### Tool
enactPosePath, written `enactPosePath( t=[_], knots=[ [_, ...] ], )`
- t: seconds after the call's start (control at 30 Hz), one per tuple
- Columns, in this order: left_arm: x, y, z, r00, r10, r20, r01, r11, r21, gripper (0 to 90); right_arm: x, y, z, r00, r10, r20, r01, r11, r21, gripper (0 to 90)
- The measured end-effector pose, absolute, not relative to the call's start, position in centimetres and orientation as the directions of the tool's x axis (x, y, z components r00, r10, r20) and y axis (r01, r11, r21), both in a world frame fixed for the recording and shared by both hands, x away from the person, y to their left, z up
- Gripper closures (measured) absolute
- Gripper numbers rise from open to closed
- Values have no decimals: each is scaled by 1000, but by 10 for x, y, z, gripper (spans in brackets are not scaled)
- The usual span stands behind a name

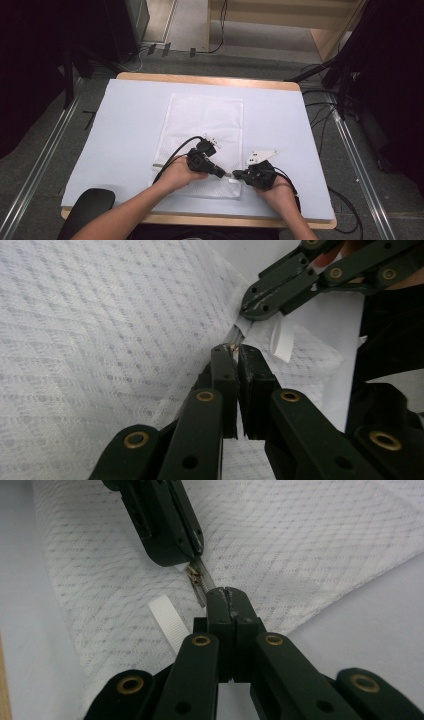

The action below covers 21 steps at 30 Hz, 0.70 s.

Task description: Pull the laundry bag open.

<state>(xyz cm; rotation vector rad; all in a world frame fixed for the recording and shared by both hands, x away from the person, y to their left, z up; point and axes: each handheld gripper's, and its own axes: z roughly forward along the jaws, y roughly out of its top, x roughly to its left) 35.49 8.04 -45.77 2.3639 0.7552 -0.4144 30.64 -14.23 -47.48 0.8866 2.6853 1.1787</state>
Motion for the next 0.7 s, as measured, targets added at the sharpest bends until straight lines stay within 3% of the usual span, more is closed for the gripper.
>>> enactPosePath(
  t=[0.7],
  knots=[
    [361,99,-455,759,425,-494,637,-640,429,882,307,-144,-476,-832,530,165,475,527,704,900]
  ],
)
